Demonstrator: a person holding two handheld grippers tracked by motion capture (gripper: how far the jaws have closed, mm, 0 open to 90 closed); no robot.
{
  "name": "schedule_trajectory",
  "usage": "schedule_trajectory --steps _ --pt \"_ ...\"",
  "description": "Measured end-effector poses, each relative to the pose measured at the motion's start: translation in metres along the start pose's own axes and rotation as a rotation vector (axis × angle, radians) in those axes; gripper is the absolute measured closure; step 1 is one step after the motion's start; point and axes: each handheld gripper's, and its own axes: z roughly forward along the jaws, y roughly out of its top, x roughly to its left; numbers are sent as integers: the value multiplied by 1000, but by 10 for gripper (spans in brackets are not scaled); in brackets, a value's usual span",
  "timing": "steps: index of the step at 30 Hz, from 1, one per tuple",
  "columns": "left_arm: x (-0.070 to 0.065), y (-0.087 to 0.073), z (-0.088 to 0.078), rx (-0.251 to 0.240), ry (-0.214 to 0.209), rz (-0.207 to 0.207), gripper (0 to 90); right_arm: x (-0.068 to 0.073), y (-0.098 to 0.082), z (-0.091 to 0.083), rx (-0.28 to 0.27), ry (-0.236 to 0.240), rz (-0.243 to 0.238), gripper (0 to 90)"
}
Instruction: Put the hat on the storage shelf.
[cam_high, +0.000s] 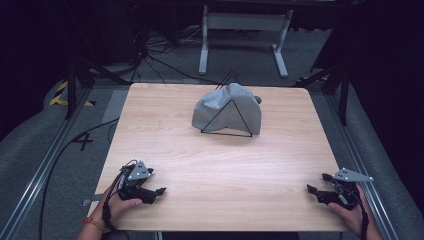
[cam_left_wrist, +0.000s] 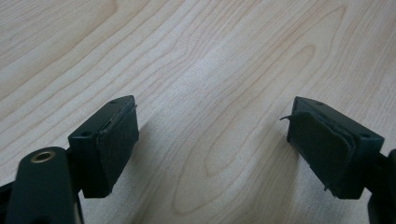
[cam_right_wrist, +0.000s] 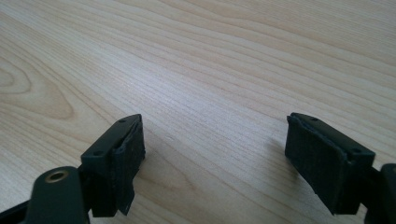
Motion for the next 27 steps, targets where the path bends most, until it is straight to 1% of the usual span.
schedule_trajectory --steps 3,13,27 --pt "0 0 0 0 0 1 166 0 0 0 2 -4 -7 199" --pt "0 0 0 1 1 1 166 0 0 0 3 -2 -3 196" --pt "0 1 1 6 10 -19 161 -1 1 1 2 -7 0 196"
